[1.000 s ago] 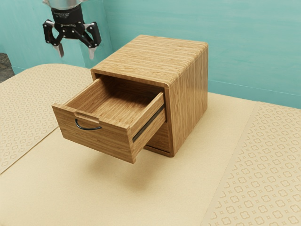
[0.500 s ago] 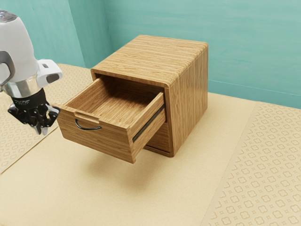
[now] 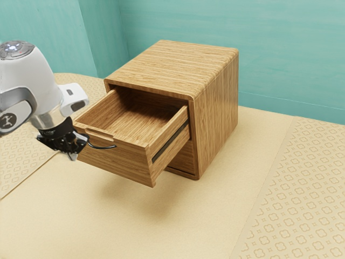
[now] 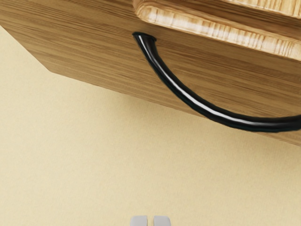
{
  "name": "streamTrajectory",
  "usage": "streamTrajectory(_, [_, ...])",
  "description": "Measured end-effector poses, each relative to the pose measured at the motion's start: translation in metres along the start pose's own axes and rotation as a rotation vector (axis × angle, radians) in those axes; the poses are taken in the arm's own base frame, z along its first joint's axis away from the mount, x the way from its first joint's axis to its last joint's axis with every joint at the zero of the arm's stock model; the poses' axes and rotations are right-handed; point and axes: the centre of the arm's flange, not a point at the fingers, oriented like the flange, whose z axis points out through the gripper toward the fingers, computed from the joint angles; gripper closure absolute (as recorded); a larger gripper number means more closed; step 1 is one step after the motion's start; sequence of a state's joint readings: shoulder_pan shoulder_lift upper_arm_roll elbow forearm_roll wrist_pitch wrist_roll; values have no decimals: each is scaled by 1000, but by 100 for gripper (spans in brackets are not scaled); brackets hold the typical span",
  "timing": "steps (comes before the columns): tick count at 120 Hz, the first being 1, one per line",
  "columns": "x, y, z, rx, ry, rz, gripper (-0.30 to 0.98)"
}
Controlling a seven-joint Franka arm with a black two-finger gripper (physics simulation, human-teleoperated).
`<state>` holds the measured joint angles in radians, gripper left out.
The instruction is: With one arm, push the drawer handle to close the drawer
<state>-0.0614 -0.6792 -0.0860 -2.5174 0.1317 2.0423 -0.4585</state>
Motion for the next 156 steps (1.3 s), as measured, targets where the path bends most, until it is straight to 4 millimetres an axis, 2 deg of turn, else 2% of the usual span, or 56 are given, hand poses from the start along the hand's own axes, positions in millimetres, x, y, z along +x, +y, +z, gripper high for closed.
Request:
streamTrajectory(58, [39,26,39,-29,23,118,78])
streamTrajectory(94, [73,41,43,-42,38,174,79])
streamTrajectory(111, [93,49,40,-48,50,202,79])
streamTrajectory(130, [129,54,36,-60,72,220,78])
streamTrajectory(156, [161,66,46,-64,71,266,79])
